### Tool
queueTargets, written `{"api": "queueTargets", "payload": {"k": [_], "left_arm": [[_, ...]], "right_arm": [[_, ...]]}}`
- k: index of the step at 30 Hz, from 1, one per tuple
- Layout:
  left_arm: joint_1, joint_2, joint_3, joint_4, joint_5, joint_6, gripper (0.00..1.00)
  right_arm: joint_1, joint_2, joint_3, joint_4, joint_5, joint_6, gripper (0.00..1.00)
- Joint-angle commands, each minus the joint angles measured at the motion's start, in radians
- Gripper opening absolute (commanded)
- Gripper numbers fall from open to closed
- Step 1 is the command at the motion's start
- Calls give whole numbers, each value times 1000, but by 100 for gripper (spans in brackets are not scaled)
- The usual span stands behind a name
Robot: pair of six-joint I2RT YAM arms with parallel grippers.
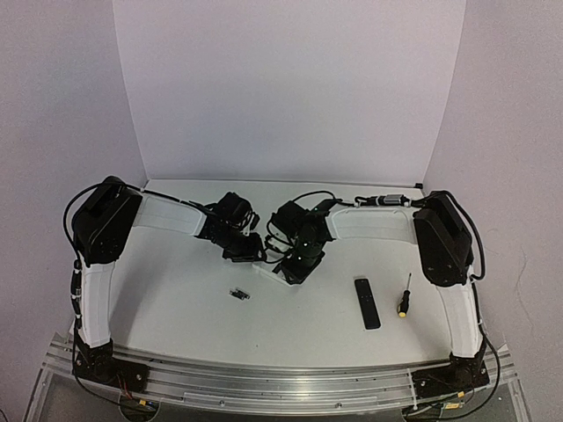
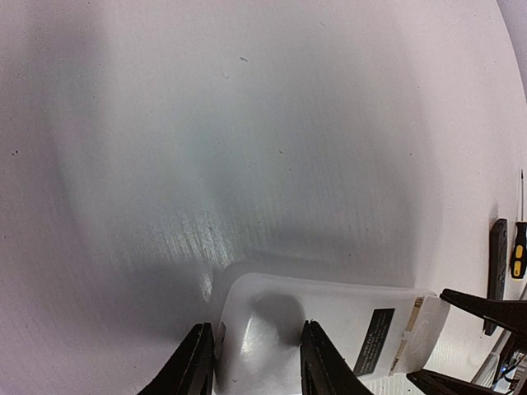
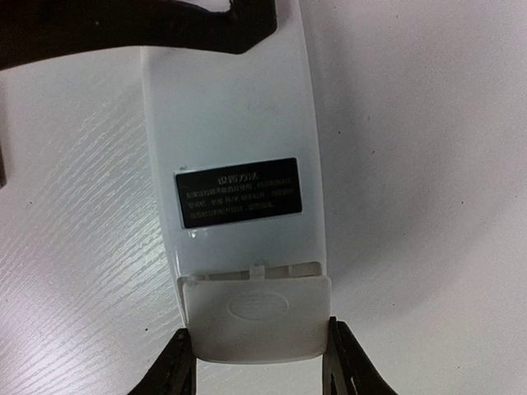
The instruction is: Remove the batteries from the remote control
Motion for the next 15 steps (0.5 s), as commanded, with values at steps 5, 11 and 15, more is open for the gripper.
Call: {"api": "queueTargets", "payload": {"k": [5, 11, 15], "left_arm": [[-28, 41, -22, -169, -5, 23, 36], [-28, 44, -21, -172, -7, 21, 36], [-28, 42, -21, -173, -8, 19, 36]], "right_arm": [[-1, 24, 26, 0, 16, 11, 33], [0, 12, 19, -1, 4, 15, 40], [0, 12, 23, -1, 3, 17, 44]]}}
